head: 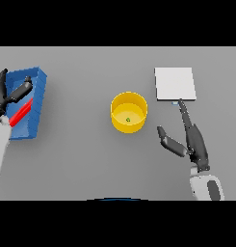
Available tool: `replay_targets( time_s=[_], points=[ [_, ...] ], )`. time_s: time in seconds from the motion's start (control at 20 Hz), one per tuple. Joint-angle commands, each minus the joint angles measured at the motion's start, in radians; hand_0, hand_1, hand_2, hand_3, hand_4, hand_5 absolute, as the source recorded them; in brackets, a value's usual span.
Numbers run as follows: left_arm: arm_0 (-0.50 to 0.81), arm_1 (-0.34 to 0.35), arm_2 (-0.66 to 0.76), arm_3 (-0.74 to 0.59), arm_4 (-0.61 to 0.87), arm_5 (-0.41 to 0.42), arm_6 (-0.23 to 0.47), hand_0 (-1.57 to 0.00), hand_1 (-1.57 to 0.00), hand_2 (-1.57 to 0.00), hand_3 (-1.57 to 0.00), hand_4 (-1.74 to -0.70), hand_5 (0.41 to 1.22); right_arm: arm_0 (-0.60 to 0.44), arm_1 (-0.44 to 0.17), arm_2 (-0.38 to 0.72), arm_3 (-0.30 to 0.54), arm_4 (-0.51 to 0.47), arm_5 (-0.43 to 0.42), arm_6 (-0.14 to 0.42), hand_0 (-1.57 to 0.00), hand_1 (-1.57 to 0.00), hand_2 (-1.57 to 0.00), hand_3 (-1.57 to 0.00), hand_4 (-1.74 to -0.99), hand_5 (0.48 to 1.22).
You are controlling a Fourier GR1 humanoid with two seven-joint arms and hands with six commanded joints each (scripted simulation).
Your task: Pick up the red beaker and tilt it to pour out 1 green nut into yellow bowl. Pick up the yellow bowl and place it on the metallic measuring scale.
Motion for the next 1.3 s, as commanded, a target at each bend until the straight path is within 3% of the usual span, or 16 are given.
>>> replay_targets(
  time_s=[0.0, 0.05, 0.25, 0.4, 0.65, 0.9, 1.25],
  points=[
    [-0.006, -0.005, -0.005, -0.004, -0.007, 0.009, -0.006, -0.08, -0.07, -0.07, -0.07, -0.77, 0.655, -0.026, -0.015, 0.016, 0.002, 0.005, 0.029, -0.005, 0.00, 0.00, 0.00, 0.00, -1.014, 0.666],
    [-0.012, 0.001, -0.002, -0.006, -0.004, 0.004, -0.006, -0.07, -0.05, -0.06, -0.05, -0.76, 0.657, -0.052, -0.035, 0.032, 0.008, 0.019, 0.059, 0.007, 0.00, 0.00, 0.00, 0.00, -1.005, 0.669],
    [-0.009, -0.016, -0.010, -0.016, -0.001, 0.010, -0.020, -0.03, -0.02, -0.02, -0.02, -0.74, 0.664, -0.201, -0.187, 0.107, 0.054, 0.158, 0.175, 0.060, 0.00, 0.00, 0.00, 0.00, -1.094, 0.677],
    [-0.008, -0.008, -0.009, -0.004, -0.001, 0.007, -0.029, -0.01, -0.01, -0.01, -0.01, -0.73, 0.677, -0.308, -0.263, 0.175, 0.103, 0.258, 0.242, 0.050, 0.00, 0.00, 0.00, 0.00, -1.174, 0.674],
    [-0.002, 0.003, -0.011, -0.012, -0.006, 0.004, -0.025, 0.00, 0.00, 0.00, 0.00, -0.74, 0.696, -0.465, -0.348, 0.302, 0.192, 0.392, 0.340, -0.035, 0.00, 0.00, 0.00, 0.00, -1.225, 0.684],
    [-0.015, 0.007, -0.007, 0.000, -0.007, 0.005, -0.016, 0.00, 0.00, 0.00, 0.00, -0.74, 0.704, -0.596, -0.359, 0.423, 0.290, 0.516, 0.386, -0.068, 0.00, 0.00, 0.00, 0.00, -1.215, 0.711],
    [-0.006, 0.013, -0.006, -0.007, -0.003, -0.001, -0.018, 0.00, 0.00, 0.00, 0.00, -0.74, 0.698, -0.704, -0.308, 0.504, 0.419, 0.546, 0.471, -0.099, 0.00, 0.00, 0.00, 0.00, -1.238, 0.727]
  ],
)
